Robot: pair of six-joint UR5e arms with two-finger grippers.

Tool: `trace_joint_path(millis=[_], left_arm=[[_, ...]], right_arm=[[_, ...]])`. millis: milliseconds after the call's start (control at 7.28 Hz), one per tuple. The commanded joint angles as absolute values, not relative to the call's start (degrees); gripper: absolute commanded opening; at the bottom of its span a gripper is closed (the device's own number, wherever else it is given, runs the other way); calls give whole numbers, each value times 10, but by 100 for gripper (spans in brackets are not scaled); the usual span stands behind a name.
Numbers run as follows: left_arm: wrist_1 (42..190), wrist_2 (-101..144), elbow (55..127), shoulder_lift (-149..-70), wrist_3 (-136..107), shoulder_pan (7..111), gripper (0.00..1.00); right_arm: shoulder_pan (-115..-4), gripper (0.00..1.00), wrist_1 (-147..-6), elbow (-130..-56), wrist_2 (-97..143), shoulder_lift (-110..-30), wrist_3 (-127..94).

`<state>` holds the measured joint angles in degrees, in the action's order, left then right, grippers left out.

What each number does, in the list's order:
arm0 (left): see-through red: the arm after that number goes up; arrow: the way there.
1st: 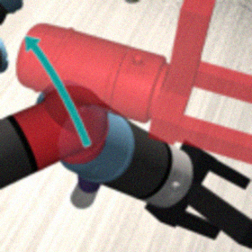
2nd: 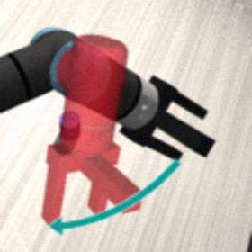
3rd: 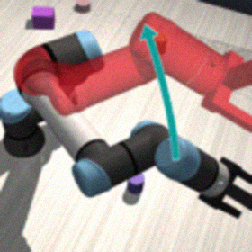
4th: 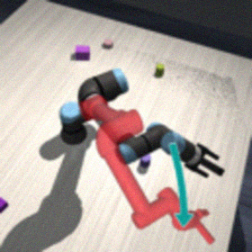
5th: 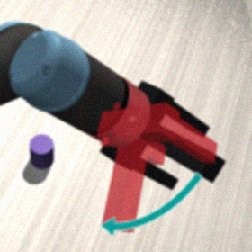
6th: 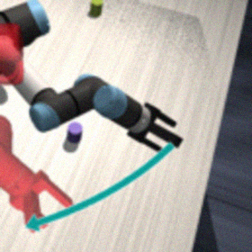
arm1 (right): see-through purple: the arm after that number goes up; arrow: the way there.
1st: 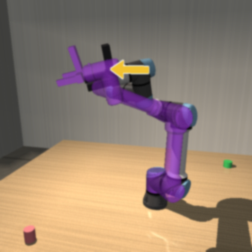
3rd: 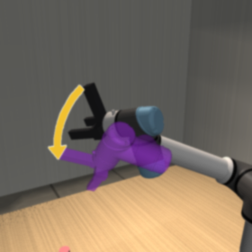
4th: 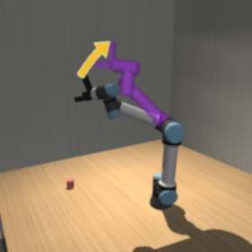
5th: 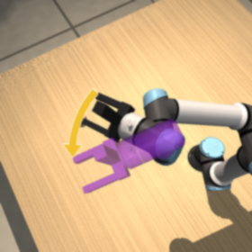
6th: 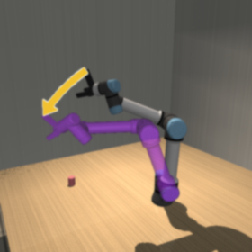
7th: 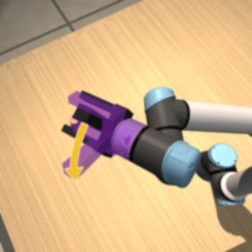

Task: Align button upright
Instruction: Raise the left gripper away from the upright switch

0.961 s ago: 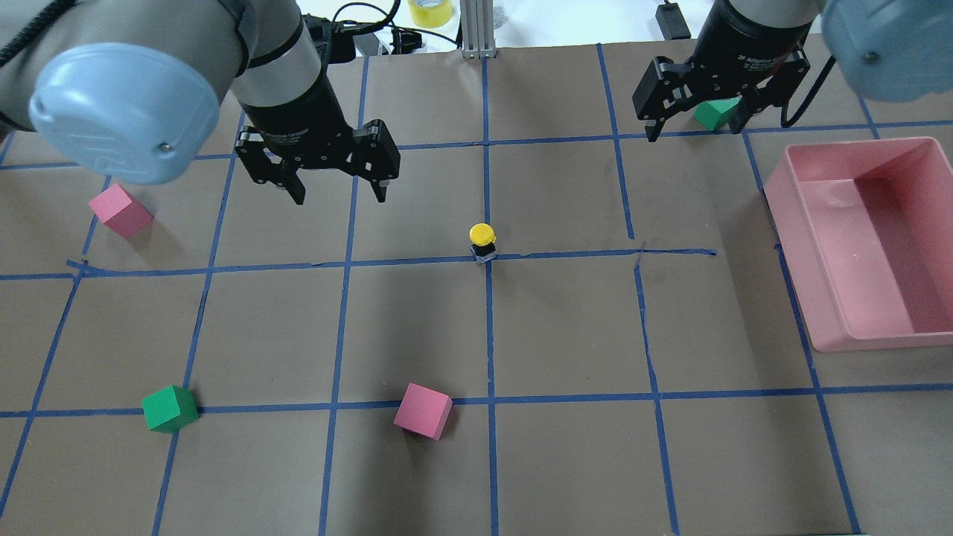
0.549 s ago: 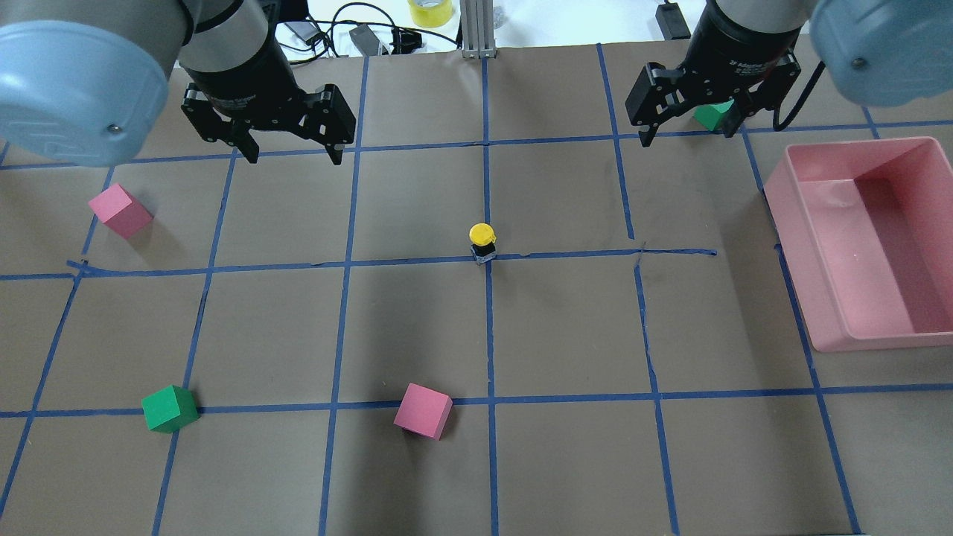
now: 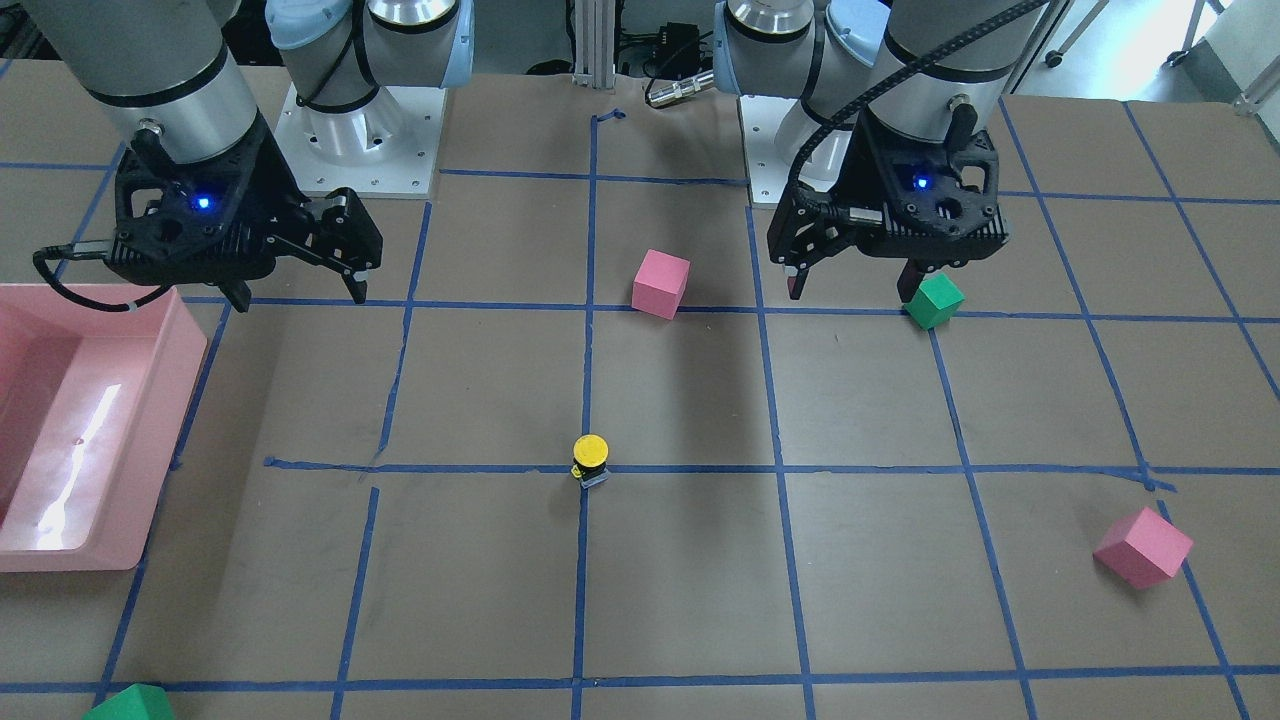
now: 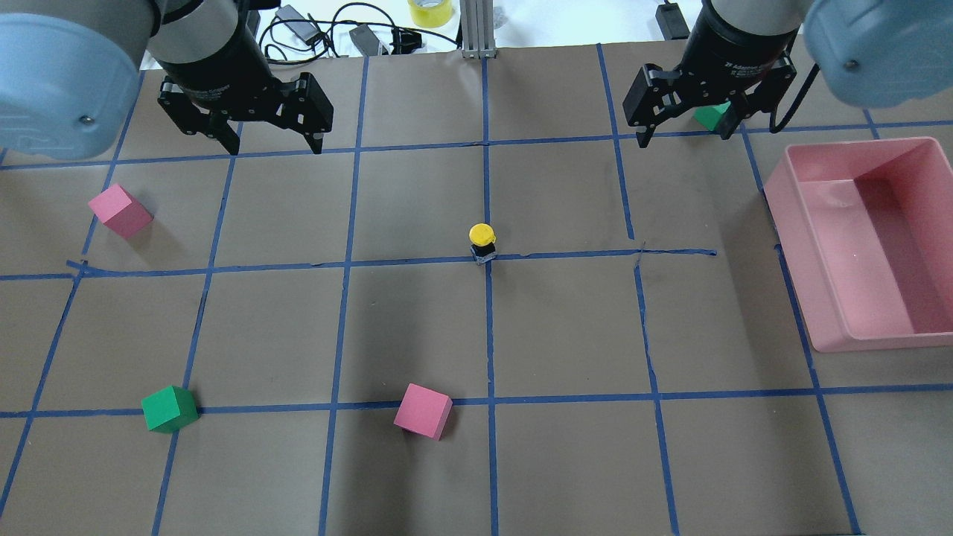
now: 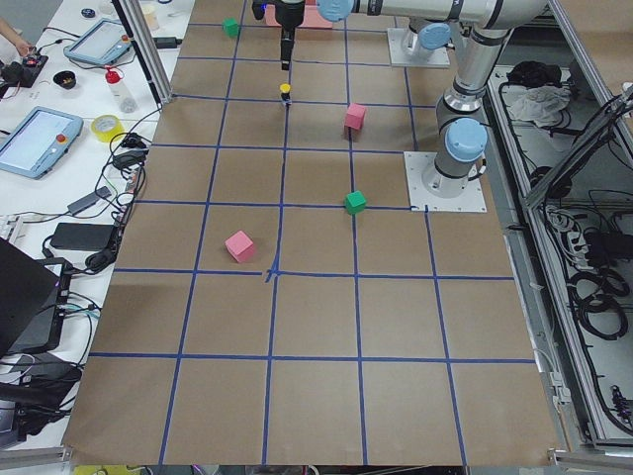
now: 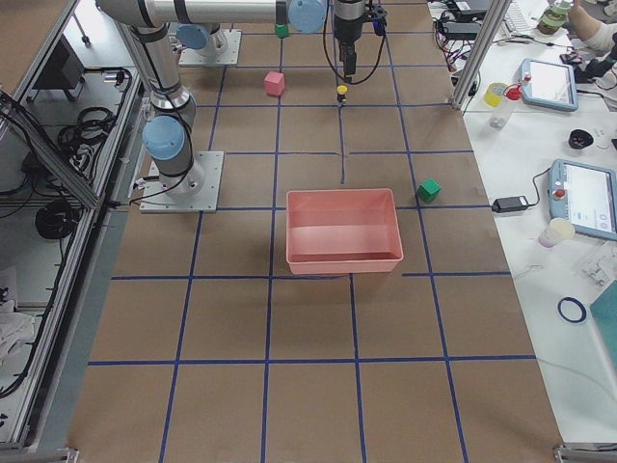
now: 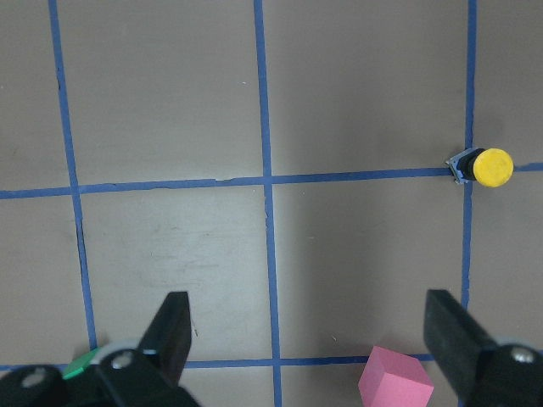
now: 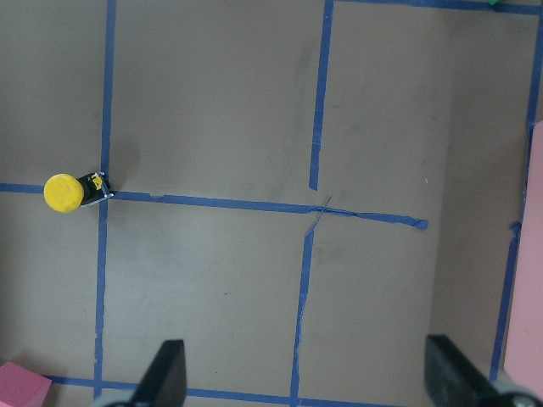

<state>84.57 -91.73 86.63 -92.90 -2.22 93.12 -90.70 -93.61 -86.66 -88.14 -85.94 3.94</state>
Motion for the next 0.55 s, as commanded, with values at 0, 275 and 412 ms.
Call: trace_joint_path(millis=[0, 275, 412], left_arm=[[846, -916, 863, -930, -19, 925, 100], [846, -912, 867, -928, -8, 918, 100], [846, -911, 866, -927, -8, 918, 100]], right_arm=[[-906, 100, -936, -867, -882, -858, 40], [-904, 100, -940, -880, -889, -853, 38], [-904, 100, -933, -882, -889, -852, 38]])
